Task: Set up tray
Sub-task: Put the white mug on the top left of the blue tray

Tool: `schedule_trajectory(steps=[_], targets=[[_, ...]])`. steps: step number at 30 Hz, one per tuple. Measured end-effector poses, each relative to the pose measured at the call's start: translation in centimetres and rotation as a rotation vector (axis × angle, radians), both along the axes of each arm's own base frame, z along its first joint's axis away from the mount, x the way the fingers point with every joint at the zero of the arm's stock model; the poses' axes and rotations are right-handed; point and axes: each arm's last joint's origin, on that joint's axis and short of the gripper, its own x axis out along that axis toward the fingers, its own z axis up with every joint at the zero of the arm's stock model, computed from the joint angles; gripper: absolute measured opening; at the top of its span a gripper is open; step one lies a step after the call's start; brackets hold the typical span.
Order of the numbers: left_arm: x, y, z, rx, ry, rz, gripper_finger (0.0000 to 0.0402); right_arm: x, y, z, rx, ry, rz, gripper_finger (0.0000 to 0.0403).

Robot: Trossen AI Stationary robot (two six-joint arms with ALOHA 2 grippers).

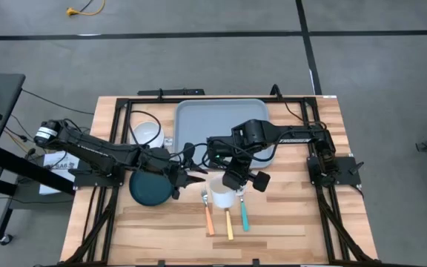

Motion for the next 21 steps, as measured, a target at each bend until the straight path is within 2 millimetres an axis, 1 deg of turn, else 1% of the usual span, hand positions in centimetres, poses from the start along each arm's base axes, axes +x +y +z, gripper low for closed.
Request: schedule_trajectory(steps=[5, 8, 10, 15, 18, 21], targets=[[-0.1, -0.2, 0.0, -0.004, 0.003, 0.000, 0.0108, 0.0, 0.0, 0.0, 0.006, -0.005, 0.012, 0.0000], [-0.1, -0.2, -0.2, -0.026, 0.023, 0.009, 0.0108, 0.1, -0.5, 0.0, -0.018, 0.014, -0.046, 0.0000], [-0.1, -0.2, -0.3, -0.036, 0.036, 0.014, 0.0108, 0.2, -1.2, -0.1, -0.034, 0.032, -0.109, 0.0000], [-0.2, -0.1, -0.5, -0.081, 0.064, 0.051, 0.0108, 0.5, -4.2, -0.2, -0.097, 0.076, -0.319, 0.0000], [-0.3, 0.0, -0.7, -0.094, 0.090, 0.086, 0.0108, 0.7, -6.7, -0.2, -0.136, 0.088, -0.462, 0.0000], [-0.4, 0.1, -1.0, -0.085, 0.107, 0.149, 0.0108, 0.8, -9.7, -0.2, -0.136, 0.086, -0.604, 0.0000]])
